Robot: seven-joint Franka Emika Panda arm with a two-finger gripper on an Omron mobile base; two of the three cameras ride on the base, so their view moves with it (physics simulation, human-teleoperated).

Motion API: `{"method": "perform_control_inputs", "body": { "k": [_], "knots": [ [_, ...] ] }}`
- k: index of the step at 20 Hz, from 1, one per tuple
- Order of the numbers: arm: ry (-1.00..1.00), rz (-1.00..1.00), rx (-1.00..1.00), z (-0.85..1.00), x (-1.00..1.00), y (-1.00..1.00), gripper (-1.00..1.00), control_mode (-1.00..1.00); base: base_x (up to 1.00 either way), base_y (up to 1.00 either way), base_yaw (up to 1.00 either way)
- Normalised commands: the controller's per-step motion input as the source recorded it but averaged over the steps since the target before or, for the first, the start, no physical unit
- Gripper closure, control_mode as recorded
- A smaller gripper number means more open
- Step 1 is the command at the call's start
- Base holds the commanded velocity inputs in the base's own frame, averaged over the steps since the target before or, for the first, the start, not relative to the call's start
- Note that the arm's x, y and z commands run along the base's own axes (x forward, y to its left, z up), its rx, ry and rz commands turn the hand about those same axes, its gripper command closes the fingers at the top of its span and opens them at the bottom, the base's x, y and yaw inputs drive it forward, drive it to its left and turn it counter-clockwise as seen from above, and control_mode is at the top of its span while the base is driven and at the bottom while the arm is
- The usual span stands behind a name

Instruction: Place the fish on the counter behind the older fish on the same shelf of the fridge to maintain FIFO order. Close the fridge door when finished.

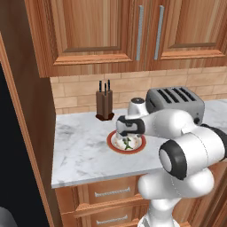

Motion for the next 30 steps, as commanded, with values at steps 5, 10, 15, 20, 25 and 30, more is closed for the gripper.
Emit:
{"method": "perform_control_inputs", "body": {
  "k": [5, 10, 15, 20, 25, 30],
  "knots": [
    [0.00, 0.00, 0.00, -0.22, 0.50, 0.01, -1.00, -1.00, 0.00, 0.00, 0.00],
    [0.00, -0.01, 0.00, -0.23, 0.41, 0.09, -1.00, -1.00, 0.00, 0.00, 0.00],
    [0.00, 0.00, 0.00, -0.22, 0.07, 0.04, -1.00, -1.00, 0.00, 0.00, 0.00],
    [0.00, -0.05, 0.00, -0.38, 0.00, 0.05, -1.00, -1.00, 0.00, 0.00, 0.00],
    [0.00, -0.04, -0.01, -0.38, -0.07, 0.00, 1.00, -1.00, 0.00, 0.00, 0.00],
    [0.00, -0.01, -0.01, -0.08, -0.05, -0.02, 1.00, -1.00, 0.00, 0.00, 0.00]
  ]
}}
